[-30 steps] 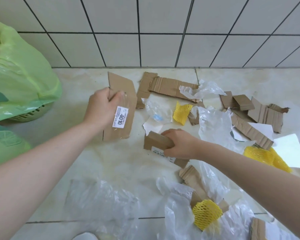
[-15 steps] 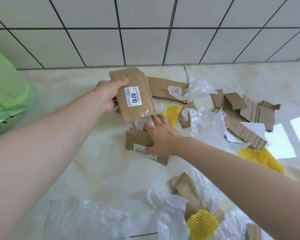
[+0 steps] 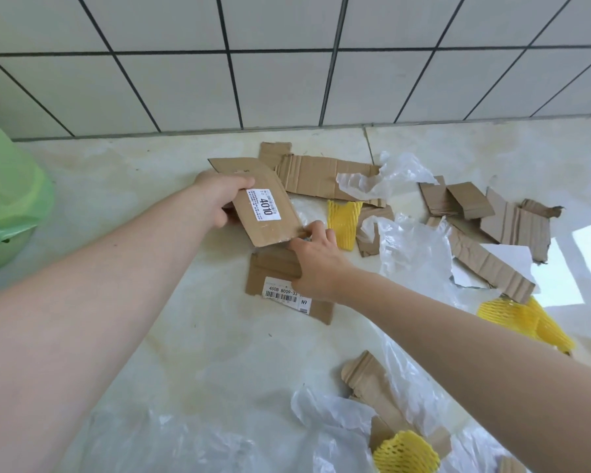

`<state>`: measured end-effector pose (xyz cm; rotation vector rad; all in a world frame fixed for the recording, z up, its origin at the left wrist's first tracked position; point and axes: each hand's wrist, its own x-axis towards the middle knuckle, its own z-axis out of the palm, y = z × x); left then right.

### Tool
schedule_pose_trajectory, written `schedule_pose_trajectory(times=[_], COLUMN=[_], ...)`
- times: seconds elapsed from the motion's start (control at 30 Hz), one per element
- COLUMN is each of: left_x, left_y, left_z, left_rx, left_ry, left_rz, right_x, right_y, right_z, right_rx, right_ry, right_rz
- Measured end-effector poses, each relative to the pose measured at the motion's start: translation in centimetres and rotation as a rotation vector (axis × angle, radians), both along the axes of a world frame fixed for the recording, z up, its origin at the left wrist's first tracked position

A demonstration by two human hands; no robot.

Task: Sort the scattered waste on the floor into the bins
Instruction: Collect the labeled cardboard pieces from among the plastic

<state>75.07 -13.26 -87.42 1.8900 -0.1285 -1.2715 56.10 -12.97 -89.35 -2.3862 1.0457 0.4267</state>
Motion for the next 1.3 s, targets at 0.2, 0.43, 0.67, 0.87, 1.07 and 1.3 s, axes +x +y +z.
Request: schedule_pose_trajectory(times=[0.2, 0.43, 0.67, 0.87, 1.07, 1.3], left_x=[-2.0, -1.7, -1.0, -3.7, -4.8, -6.4], left_y=[0.3, 0.1, -0.8, -1.7, -2.5, -2.6], left_z=[-0.7, 0.2, 1.5, 0.6, 1.5, 1.2], left_rx=[-0.03, -0.149, -0.152, -0.068, 0.029, 0.067], left_ry=[0.062, -0.023, 0.188, -0.011, -0.077, 0.134], left_rz=[0.007, 0.041, 0.134, 0.018, -0.064, -0.034], right_x=[-0.7, -3.7, -4.2, -3.4, -5.0, -4.7], right_y=[-0.2, 0.8, -1.2, -2.6, -2.2, -2.0], right_z=[0.0, 1.8, 4.1, 2.3, 1.6, 1.6], right_rx=[0.186, 0.288, 0.063, 0.099, 0.078, 0.078], right_ry=[-0.028, -0.143, -0.256, -0.138, -0.108, -0.082], right_rz=[-0.071, -0.102, 0.047, 0.041, -0.001, 0.007])
